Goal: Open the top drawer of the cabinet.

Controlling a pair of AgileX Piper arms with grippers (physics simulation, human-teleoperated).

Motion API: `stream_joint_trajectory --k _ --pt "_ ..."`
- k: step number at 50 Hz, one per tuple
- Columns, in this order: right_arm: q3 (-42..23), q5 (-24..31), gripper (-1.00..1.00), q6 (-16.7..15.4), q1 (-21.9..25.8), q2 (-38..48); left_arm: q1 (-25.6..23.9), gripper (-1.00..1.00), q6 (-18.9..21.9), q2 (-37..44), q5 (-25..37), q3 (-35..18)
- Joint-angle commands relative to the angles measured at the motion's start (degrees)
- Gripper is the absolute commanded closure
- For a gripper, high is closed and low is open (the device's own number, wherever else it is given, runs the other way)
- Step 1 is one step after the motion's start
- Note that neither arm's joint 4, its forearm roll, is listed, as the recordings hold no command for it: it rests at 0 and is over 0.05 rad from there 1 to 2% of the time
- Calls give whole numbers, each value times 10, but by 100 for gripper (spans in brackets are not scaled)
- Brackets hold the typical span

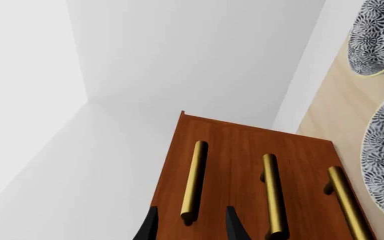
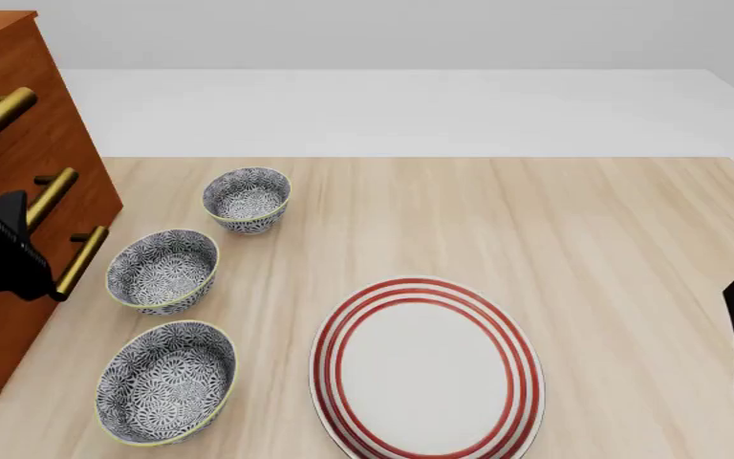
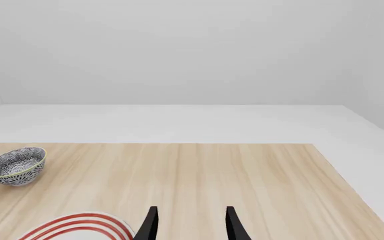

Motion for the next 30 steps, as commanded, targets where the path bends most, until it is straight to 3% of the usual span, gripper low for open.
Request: stream_joint_trajectory --k 1,30 --pt "-4 4 -100 0 0 0 2 -100 0 17 -11 -6" --pt "-4 4 -100 0 0 0 23 -100 6 30 6 -24"
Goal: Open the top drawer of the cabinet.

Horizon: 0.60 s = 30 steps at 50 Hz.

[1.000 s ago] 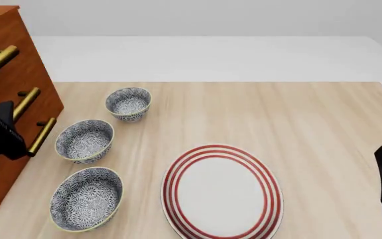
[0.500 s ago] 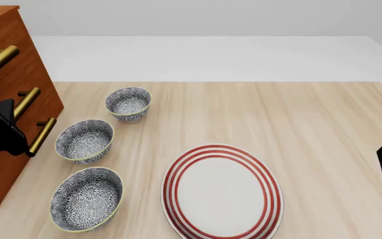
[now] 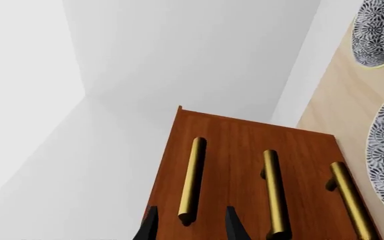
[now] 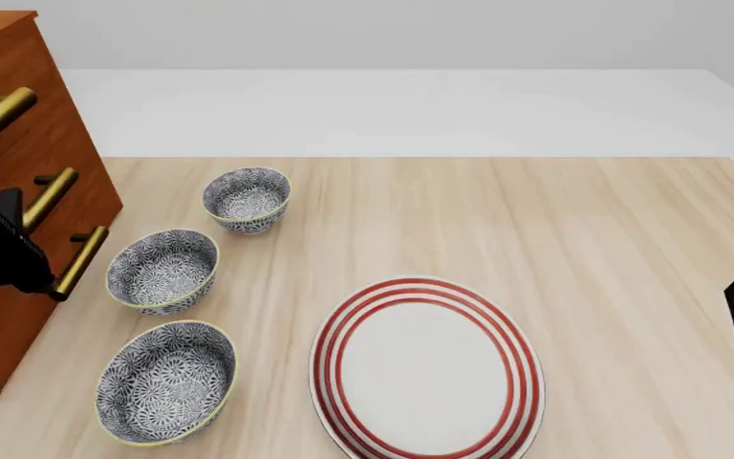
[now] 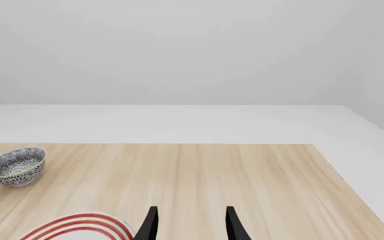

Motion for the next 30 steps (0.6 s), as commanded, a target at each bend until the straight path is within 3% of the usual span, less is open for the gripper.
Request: stream_joint_trajectory --k 1,30 --pt "0 0 -100 0 0 0 8 -100 3 6 7 -9" --pt "0 0 -100 0 0 0 23 -100 6 40 -2 -25"
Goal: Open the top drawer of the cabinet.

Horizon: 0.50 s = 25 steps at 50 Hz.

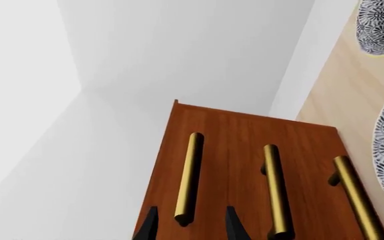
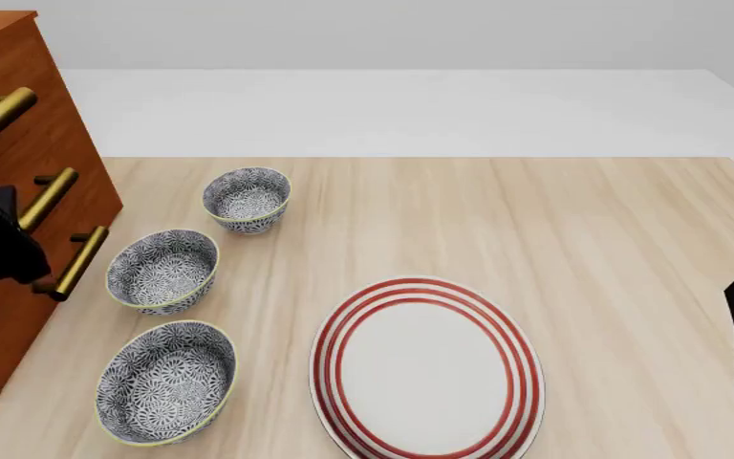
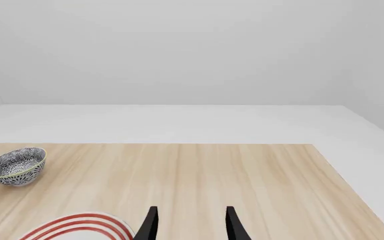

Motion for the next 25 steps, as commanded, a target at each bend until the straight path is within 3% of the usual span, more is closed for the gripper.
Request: stream_joint_trajectory --k 1,25 --pt "0 0 -100 0 0 0 6 -100 1 12 -3 -8" --pt "0 0 -100 0 0 0 22 -100 4 18 -1 -20"
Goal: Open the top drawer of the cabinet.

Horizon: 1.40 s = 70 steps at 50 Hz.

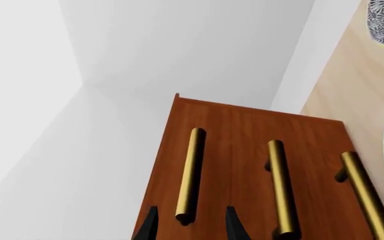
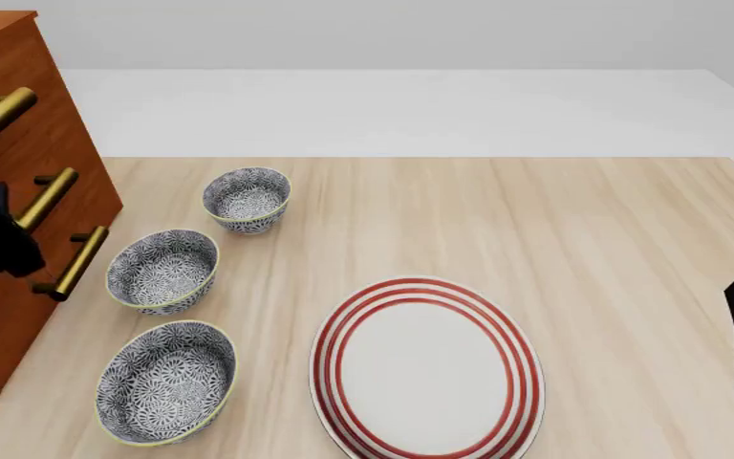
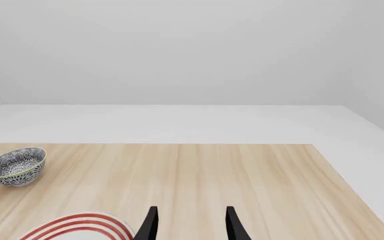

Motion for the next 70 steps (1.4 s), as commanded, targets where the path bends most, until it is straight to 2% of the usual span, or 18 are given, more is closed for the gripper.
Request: stream_joint_trajectory --k 1,13,45,46,70 --pt "0 0 -100 0 0 0 7 -100 2 1 7 -10" --pt "0 0 -100 0 0 0 12 -100 8 -3 21 -23" --pt "0 0 -100 0 0 0 11 -100 19 20 7 -32" --pt "0 0 -100 0 0 0 7 100 25 20 0 -25" --pt "0 0 -100 0 0 0 -2 100 56 37 -32 -2"
